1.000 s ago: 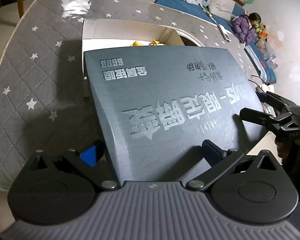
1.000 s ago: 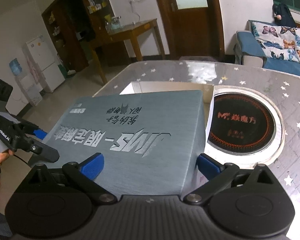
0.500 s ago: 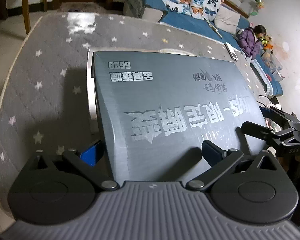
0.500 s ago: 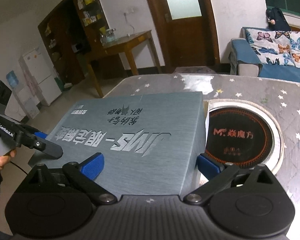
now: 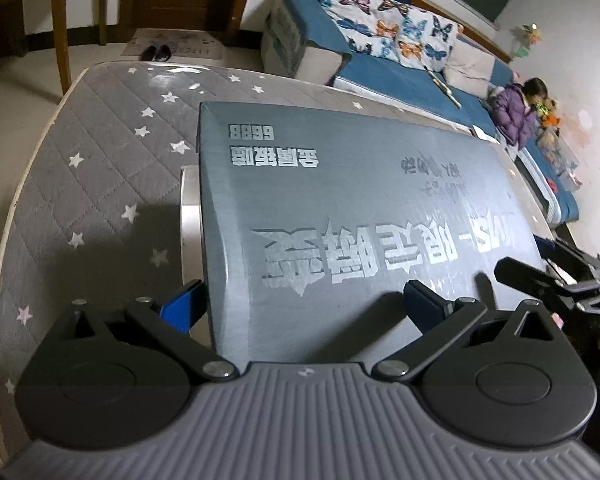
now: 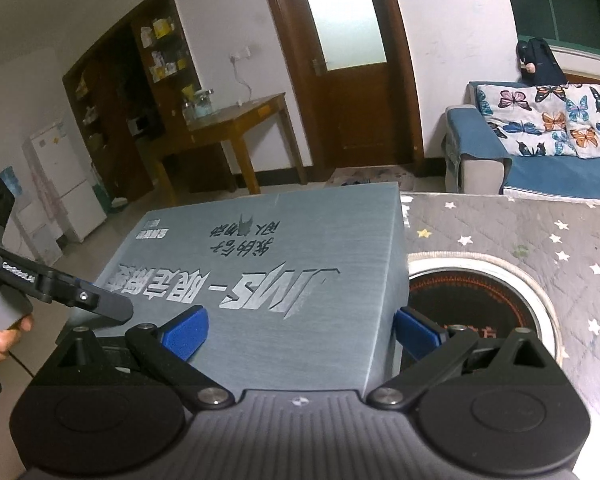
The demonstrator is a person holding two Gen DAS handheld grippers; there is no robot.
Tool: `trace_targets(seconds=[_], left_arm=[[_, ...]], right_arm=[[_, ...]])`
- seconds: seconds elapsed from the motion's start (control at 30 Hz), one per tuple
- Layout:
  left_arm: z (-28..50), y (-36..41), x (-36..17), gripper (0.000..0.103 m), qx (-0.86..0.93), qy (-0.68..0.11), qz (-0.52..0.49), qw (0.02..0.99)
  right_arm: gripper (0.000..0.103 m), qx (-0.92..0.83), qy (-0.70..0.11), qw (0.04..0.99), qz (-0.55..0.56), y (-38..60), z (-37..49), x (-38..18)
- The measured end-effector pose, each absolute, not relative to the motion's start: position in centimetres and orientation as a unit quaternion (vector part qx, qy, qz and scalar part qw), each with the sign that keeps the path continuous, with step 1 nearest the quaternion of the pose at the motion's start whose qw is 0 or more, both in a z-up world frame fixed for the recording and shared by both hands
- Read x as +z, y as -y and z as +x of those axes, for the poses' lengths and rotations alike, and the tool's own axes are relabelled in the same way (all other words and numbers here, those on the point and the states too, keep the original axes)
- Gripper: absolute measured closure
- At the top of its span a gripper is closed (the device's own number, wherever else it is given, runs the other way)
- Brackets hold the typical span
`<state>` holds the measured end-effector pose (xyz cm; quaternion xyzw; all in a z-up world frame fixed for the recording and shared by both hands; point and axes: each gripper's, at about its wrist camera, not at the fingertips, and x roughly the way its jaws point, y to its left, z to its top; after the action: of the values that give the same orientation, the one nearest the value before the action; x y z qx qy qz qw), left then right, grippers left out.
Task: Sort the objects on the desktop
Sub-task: 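Hold the lidded box with both grippers and settle the lid edges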
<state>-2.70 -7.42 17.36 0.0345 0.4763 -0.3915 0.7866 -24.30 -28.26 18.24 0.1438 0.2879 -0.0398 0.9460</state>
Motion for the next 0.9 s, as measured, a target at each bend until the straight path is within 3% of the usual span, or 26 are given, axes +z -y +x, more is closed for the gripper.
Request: trace_targets(seconds=[0.9], left_arm=[[1.8,10.3,14.2,0.0,-0.357,-0.481,0.043,0.799]], right_arm=[[0.002,-0.029,-0.307,0.933,0.187,32.5,-17.5,12.8]])
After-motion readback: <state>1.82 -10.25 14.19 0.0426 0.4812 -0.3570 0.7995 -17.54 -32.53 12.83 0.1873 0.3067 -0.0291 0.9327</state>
